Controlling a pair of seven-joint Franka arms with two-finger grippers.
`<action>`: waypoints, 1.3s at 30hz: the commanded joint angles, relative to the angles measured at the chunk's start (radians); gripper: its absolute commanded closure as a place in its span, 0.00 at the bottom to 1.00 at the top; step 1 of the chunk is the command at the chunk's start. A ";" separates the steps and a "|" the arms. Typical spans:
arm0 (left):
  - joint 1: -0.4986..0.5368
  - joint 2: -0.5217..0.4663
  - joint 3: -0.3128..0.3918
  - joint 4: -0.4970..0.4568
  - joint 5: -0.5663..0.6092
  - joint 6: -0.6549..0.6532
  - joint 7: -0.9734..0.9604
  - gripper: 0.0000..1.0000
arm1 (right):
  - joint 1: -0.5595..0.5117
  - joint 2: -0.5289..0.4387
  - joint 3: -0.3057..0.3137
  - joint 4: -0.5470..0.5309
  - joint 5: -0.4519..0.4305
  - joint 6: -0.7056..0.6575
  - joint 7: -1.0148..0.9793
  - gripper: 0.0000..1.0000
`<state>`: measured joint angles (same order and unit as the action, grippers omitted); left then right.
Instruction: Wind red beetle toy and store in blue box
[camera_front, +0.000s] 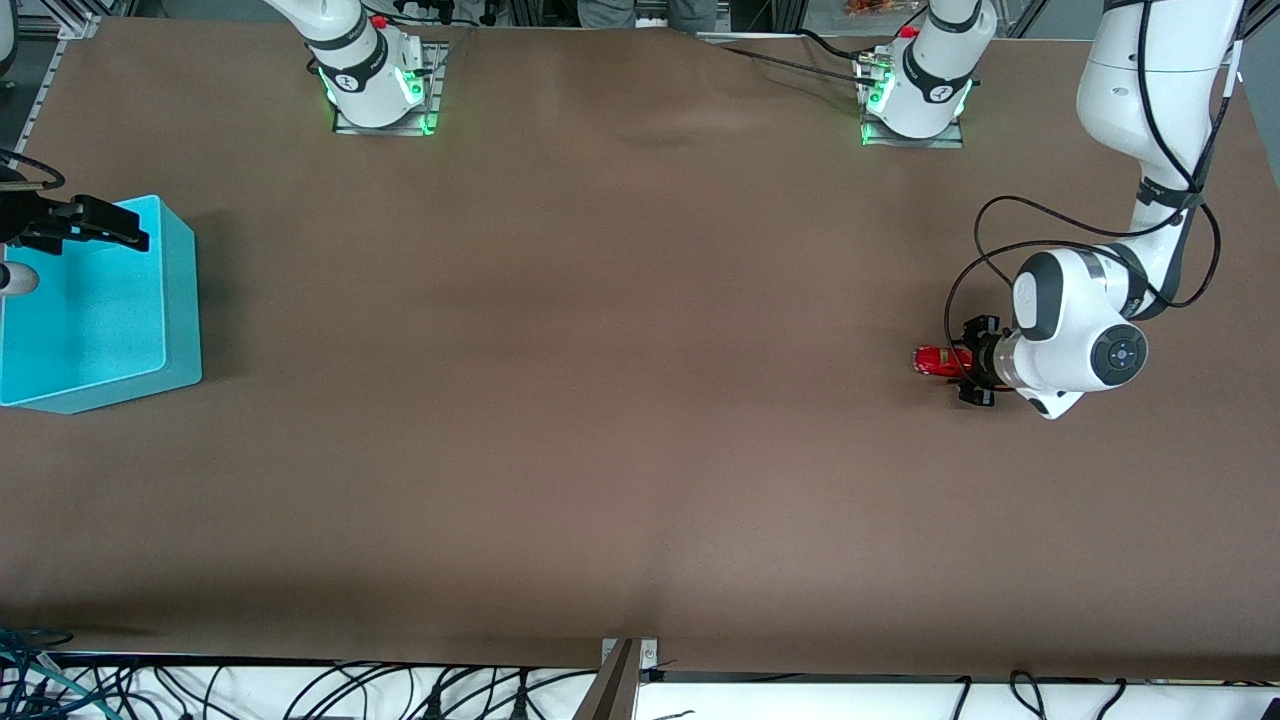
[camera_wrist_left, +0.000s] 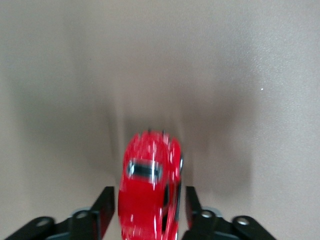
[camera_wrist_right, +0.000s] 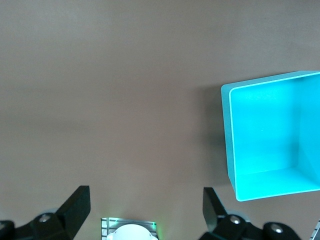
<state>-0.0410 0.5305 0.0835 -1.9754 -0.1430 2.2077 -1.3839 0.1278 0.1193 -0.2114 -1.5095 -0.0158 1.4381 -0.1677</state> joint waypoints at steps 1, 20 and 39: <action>0.013 0.161 0.039 0.107 0.016 0.026 0.005 0.03 | -0.011 -0.004 0.007 -0.017 -0.006 -0.004 -0.001 0.00; 0.004 0.124 0.033 0.158 0.023 -0.060 0.186 0.01 | -0.014 -0.029 0.007 -0.228 -0.004 0.218 -0.001 0.00; 0.001 0.095 0.033 0.158 0.026 -0.075 0.396 0.00 | -0.050 -0.041 0.006 -0.472 -0.004 0.507 -0.006 0.00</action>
<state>-0.0364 0.6352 0.1136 -1.8363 -0.1334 2.1636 -1.0594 0.1023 0.1219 -0.2125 -1.8870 -0.0158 1.8683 -0.1673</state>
